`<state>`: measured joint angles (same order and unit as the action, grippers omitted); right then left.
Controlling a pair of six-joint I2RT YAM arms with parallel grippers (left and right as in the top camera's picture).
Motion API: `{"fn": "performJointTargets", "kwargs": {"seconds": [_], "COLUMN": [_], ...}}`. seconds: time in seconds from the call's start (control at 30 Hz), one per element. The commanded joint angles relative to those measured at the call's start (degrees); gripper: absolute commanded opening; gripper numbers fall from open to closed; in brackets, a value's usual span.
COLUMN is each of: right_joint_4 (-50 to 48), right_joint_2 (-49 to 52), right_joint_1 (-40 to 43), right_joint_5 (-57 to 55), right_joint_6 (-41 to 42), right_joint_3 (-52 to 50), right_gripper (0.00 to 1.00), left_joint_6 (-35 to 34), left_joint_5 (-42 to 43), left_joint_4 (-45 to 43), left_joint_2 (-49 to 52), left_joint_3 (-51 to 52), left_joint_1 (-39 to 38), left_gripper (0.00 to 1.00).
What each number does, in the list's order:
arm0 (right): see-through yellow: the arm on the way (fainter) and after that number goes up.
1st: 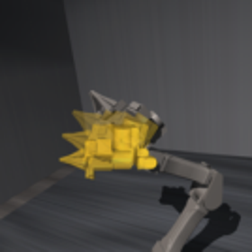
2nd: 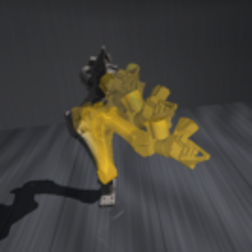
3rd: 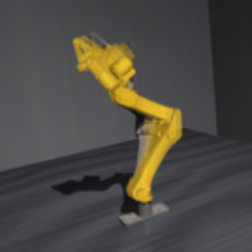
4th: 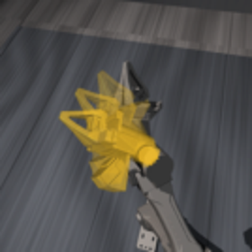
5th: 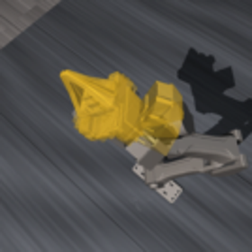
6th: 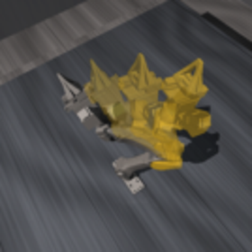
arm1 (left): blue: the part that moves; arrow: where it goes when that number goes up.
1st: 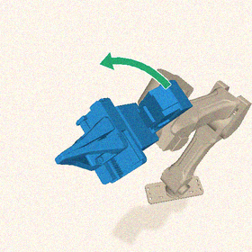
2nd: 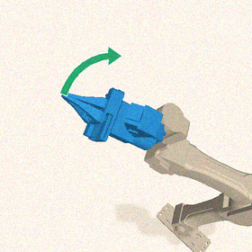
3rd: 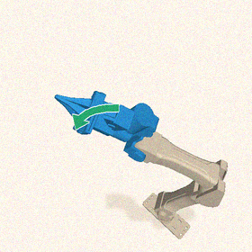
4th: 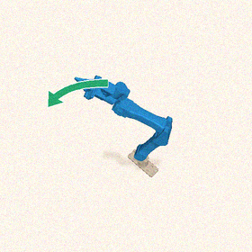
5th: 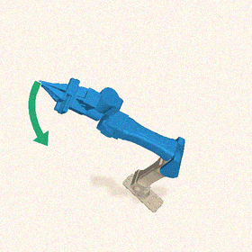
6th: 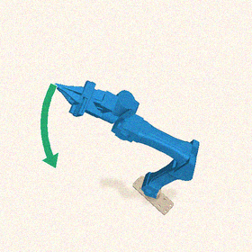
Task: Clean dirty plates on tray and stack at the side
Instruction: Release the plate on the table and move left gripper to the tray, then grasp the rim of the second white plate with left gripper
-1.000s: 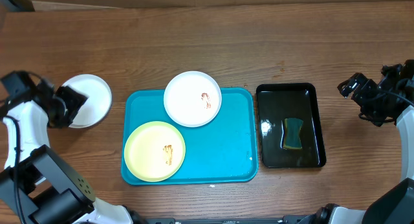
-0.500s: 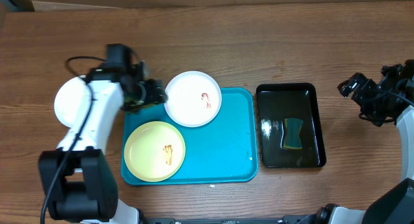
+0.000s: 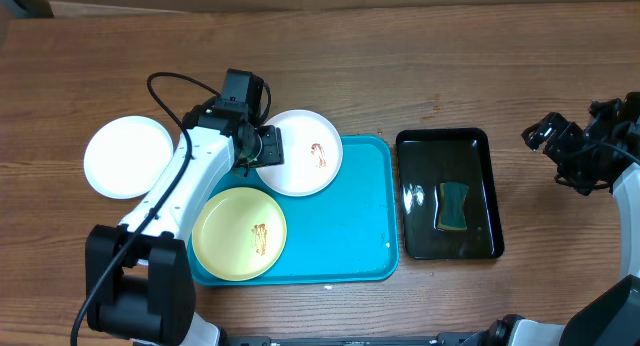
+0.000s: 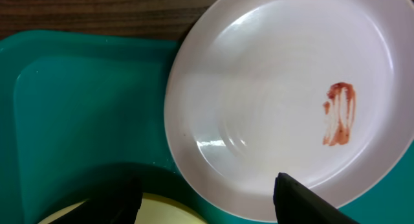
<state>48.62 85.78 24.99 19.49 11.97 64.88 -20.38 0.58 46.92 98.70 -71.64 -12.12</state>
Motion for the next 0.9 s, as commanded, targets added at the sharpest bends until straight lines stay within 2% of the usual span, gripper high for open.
{"fn": "performJointTargets", "kwargs": {"seconds": [0.0,0.13,0.33,0.63,0.87], "right_joint_4": [-0.31,-0.33,-0.33,-0.33,-0.31], "right_joint_2": [-0.52,-0.52,-0.52,-0.52,-0.52], "right_joint_1": [0.04,0.04,0.04,0.04,0.04], "right_joint_5": [-0.15,-0.15,-0.15,-0.15,-0.15], "right_joint_6": [0.00,0.00,0.00,0.00,0.00], "right_joint_3": [0.98,0.98,0.98,0.98,0.98], "right_gripper": [1.00,1.00,1.00,1.00,1.00], "left_joint_6": [-1.51,0.44,1.95,1.99,3.23], "left_joint_5": [-2.47,-1.57,0.63,12.98,14.53], "left_joint_4": [-0.28,-1.53,-3.91,-3.26,0.31], "left_joint_2": [2.05,5.07,11.30,11.54,11.54], "left_joint_3": [1.20,1.46,1.46,1.36,1.36], "left_joint_1": [0.85,1.86,1.99,1.90,0.83], "left_gripper": [0.64,0.62,0.23,0.17,0.11]}}
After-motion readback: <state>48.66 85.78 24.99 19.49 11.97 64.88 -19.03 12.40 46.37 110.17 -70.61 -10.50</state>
